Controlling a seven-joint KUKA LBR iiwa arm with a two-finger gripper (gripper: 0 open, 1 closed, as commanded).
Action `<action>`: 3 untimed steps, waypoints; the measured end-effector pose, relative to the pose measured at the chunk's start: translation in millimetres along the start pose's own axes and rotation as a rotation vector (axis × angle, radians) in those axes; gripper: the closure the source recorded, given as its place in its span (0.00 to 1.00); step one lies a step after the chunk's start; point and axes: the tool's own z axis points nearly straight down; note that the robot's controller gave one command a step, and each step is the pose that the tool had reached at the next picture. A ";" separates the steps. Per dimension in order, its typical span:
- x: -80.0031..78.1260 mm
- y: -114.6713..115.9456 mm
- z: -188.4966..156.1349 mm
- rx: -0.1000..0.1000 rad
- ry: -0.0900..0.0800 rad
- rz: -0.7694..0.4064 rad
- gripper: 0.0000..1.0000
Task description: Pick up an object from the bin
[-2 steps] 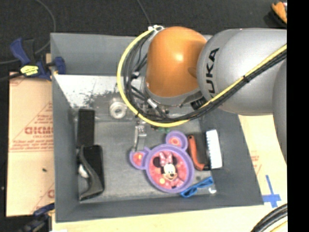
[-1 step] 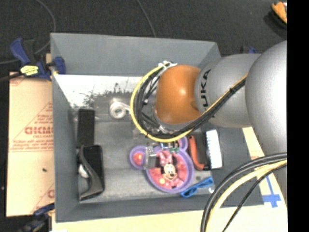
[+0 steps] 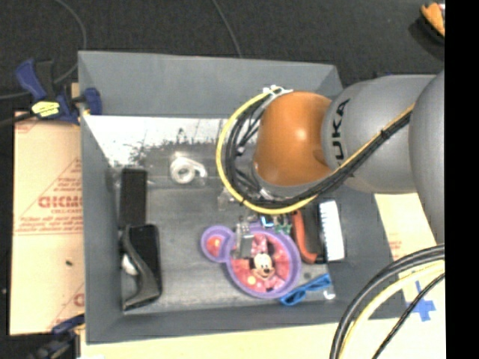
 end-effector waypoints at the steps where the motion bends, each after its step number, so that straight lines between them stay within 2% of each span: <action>1: -0.6 -0.8 -38.0 0.000 -0.005 0.009 0.00; 2: 2.2 4.0 67.1 -0.002 0.004 0.055 0.00; 3: -17.6 6.6 61.9 0.000 -0.012 -0.168 1.00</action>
Offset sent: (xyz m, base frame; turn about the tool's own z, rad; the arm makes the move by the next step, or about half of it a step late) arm -0.0014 0.0046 -0.0638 0.0565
